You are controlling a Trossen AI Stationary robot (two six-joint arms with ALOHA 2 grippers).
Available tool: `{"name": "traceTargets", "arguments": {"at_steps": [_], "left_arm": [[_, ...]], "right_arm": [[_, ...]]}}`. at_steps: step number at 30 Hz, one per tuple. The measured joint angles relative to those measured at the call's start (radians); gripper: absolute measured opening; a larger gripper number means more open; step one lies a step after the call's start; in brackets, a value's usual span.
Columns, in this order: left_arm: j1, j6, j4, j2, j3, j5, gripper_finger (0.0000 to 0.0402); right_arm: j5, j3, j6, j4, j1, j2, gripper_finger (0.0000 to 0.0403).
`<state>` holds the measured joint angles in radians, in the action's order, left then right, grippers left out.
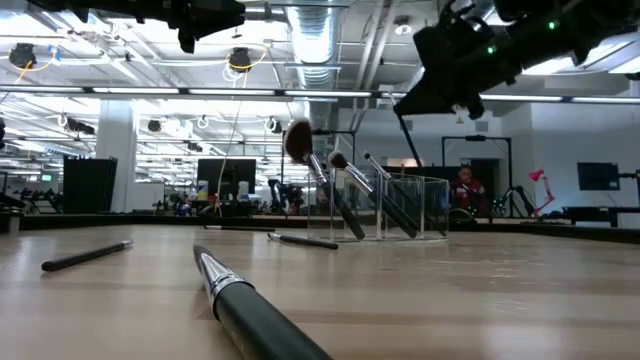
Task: Put items in baskets/containers
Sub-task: Put the white eyeshadow brush into the transparent organizer
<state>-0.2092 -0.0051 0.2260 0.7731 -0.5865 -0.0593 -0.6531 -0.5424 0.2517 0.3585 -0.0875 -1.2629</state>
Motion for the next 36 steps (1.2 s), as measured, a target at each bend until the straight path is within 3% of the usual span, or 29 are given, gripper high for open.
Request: {"name": "traceTargets", "arguments": {"at_steps": [8, 28, 36], "left_arm": [[0.0, 0.0, 0.002, 0.0, 0.0, 0.0, 0.0116], [0.0, 0.0, 0.008, 0.0, 0.0, 0.0, 0.0116], [0.0, 0.0, 0.007, 0.0, 0.0, 0.0, 0.0116]], "right_arm": [[0.073, 0.06, 0.018, 0.051, 0.027, -0.001, 0.0005], [0.131, 0.175, 0.065, 0.13, 0.072, -0.001, 0.0009], [0.132, 0.174, 0.07, 0.145, 0.071, -0.001, 0.0051]]}}
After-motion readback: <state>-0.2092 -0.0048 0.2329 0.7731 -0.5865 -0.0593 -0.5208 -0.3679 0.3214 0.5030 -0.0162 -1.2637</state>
